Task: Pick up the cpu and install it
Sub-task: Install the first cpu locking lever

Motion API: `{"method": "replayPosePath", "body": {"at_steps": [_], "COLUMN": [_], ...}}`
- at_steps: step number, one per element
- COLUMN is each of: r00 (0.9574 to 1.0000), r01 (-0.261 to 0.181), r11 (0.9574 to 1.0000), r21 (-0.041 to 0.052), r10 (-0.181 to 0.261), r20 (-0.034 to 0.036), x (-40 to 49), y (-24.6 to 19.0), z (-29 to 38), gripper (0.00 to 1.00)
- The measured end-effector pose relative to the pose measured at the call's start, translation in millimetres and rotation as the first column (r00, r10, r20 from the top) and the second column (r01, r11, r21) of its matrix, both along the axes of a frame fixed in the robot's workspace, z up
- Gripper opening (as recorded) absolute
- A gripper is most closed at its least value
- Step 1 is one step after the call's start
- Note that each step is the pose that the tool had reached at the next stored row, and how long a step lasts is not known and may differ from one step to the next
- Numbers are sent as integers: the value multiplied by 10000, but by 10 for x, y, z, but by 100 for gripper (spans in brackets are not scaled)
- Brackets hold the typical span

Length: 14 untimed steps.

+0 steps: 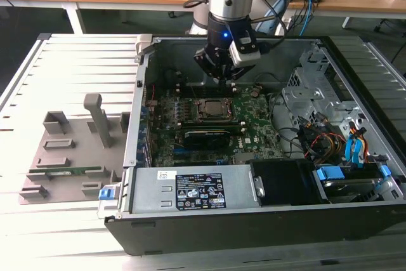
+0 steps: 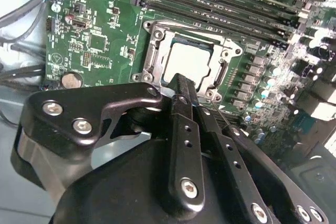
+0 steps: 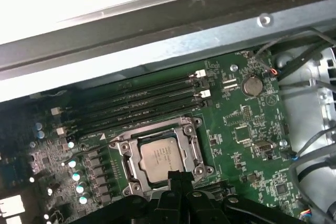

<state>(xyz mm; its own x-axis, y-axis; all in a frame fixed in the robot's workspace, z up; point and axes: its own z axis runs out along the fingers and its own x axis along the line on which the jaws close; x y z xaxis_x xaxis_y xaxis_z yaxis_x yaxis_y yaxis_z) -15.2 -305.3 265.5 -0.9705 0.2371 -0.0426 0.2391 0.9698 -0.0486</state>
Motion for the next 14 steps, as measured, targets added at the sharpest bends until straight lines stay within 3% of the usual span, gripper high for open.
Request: {"method": "replayPosePath", "body": {"at_steps": [6,10,14], "r00": [9967,9908,9791], "r01": [-807,-1350,-2035], "r11": [9967,9908,9791], "r21": [0,0,0], "r10": [807,1350,2035], "r20": [0,0,0], "x": [0,0,0], "y": [0,0,0], "z": [0,0,0], "gripper": [11,11,11]}}
